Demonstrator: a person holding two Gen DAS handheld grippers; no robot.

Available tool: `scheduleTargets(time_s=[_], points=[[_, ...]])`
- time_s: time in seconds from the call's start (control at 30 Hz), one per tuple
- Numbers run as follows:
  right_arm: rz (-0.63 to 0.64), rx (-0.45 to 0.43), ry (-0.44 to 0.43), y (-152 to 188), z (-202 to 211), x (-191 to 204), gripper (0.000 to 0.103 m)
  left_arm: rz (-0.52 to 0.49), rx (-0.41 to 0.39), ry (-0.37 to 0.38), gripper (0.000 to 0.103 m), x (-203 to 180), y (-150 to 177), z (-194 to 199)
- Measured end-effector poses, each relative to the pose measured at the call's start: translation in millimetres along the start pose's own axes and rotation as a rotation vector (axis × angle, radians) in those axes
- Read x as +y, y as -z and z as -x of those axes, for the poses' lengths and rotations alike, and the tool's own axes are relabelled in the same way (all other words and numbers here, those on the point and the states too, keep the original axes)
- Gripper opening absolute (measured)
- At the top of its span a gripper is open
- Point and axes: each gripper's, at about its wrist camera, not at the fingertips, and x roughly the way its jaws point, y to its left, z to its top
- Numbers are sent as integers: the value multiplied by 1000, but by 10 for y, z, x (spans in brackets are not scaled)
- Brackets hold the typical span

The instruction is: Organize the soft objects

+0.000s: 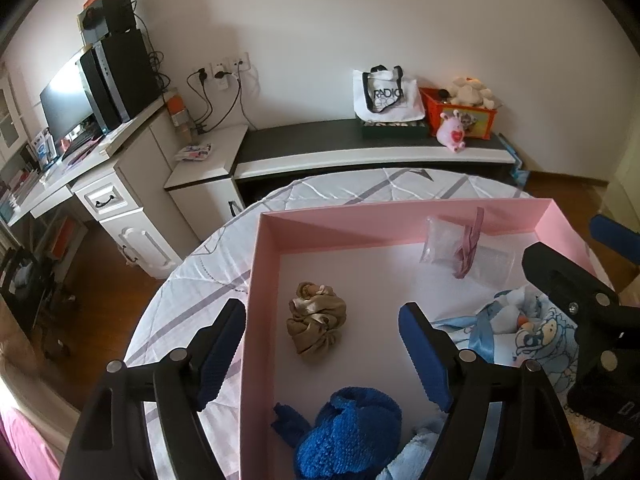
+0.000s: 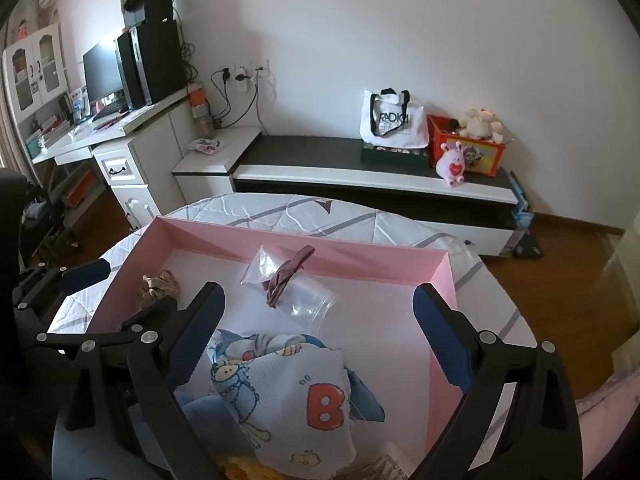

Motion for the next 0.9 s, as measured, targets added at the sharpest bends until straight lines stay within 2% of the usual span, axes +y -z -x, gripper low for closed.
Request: scheduleTargets(time_s=[0.53,0.73,0.9], points=[[-36,-7,7,151,339,-65,95,10,-42,-34,75,-76,212,497],[-19,-23,43,319,644,42,98,15,-71,-77,75,-97,525,871],[-15,-40,39,500,969,131,99,33,-74,-50,75,-126,849,1232]])
